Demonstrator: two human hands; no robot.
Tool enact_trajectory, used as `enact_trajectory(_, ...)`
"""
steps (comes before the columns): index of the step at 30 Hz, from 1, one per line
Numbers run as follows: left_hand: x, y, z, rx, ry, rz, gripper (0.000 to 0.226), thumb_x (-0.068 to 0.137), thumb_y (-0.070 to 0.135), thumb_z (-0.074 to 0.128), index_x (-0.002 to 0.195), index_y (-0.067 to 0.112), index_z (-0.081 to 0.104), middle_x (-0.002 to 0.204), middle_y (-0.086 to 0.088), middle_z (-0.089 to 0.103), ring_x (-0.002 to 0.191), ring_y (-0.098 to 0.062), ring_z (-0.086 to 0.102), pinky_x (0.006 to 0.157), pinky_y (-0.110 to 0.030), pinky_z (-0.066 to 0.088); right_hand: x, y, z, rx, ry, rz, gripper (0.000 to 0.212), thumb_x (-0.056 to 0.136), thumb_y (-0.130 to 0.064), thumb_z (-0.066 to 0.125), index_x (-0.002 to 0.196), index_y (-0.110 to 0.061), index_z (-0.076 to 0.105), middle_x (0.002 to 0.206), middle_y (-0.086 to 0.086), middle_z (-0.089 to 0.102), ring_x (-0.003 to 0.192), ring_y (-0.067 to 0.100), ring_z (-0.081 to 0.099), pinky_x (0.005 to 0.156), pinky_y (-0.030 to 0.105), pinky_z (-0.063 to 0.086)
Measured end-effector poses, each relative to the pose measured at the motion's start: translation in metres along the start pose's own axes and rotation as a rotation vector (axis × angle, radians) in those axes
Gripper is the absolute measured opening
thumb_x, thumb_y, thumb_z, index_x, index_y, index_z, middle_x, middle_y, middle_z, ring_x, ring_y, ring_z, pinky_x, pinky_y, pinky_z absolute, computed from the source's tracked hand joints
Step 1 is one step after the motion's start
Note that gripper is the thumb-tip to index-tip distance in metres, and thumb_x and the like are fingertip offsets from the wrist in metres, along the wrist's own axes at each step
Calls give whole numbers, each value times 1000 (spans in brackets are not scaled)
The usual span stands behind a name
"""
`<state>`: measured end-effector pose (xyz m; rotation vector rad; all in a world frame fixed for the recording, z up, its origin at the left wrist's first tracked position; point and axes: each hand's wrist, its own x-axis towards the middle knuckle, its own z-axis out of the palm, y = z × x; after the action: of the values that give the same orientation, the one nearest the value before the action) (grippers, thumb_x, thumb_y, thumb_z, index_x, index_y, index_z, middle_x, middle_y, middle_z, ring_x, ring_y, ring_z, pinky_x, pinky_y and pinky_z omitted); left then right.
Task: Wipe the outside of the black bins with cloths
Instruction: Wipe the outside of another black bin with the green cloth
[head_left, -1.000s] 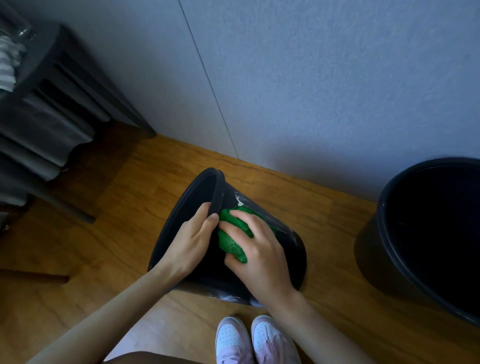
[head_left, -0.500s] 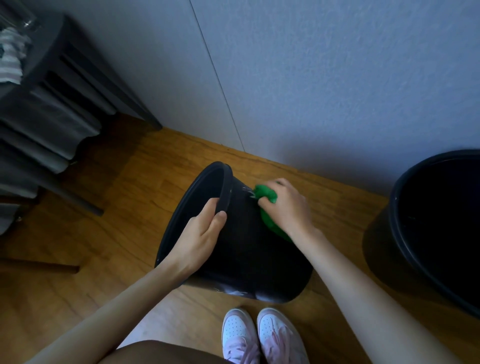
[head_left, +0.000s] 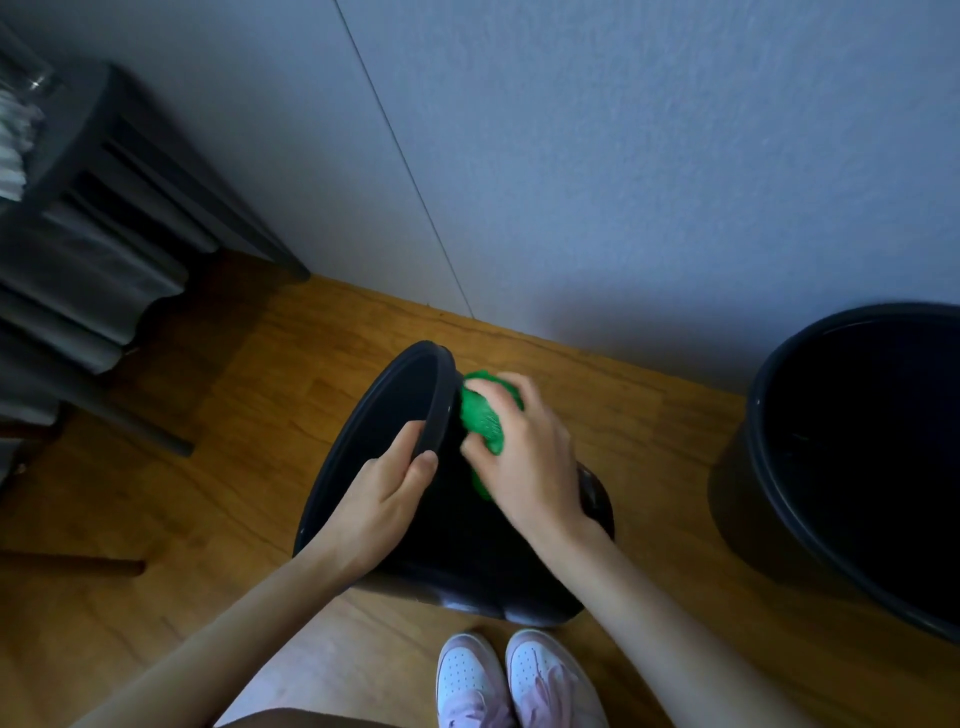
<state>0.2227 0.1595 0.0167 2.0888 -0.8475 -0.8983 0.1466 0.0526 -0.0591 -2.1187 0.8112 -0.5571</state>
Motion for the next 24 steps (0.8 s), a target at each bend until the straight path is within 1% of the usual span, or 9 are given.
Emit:
enact_trajectory(4,-1,0,-4,-13,21,-4,33,100,12,33,89,43,37,73,19,51,63,27,51,56,3,39,24,-1,7,-1,-20,26,41,84,-23,61,125,-23,56,127,0,50,108,23,54,79,25,38)
enact_trajectory(6,-1,-4,-5,1,6,0,31,100,13,33,95,43,39,75,22,66,75,21,58,61,-1,44,40,16,8,-46,-102,104,40,86,-26,59,126,-24,55,130,0,49,112,22,52,80,25,34)
enact_trajectory(8,-1,-7,-7,14,-10,14,29,100,15,32,99,43,41,83,35,65,84,14,62,65,-6,48,48,46,11,-125,-203,213,40,88,-30,57,128,-23,54,132,1,48,116,25,51,85,29,37)
enact_trajectory(11,-1,-5,-7,-41,23,-17,30,100,12,32,93,41,39,76,25,61,74,26,55,61,1,43,34,93,11,-181,-284,402,39,89,-31,55,127,-24,54,135,3,46,118,30,49,91,36,39)
enact_trajectory(14,0,-4,-6,-40,-2,-11,27,100,13,32,99,39,41,77,28,64,77,23,57,62,0,44,12,113,8,-175,-280,467,38,90,-30,54,128,-27,52,135,0,45,116,28,51,88,36,40)
enact_trajectory(16,1,-2,-6,-65,-13,-14,29,100,14,31,96,41,40,73,42,61,75,24,56,62,0,43,3,110,5,-187,-249,451,40,90,-30,55,130,-27,51,134,-2,45,113,26,53,85,33,39)
enact_trajectory(18,1,-1,-8,-87,6,-18,31,100,13,31,91,42,38,68,45,57,71,27,54,59,3,41,-4,93,2,-167,-185,409,42,87,-30,57,129,-29,51,131,-4,45,111,26,54,84,32,38)
enact_trajectory(22,-1,-3,-8,-56,19,-31,32,100,14,31,91,43,38,69,37,62,72,25,56,59,2,41,-10,38,4,-33,-25,201,47,81,-26,62,127,-28,51,127,-5,47,103,21,55,75,25,34)
enact_trajectory(24,-2,-4,-8,-41,22,-37,31,100,13,32,93,43,38,70,27,64,71,23,56,58,1,42,-6,21,9,-15,28,102,48,80,-23,63,127,-25,52,126,-3,48,103,21,55,74,24,36)
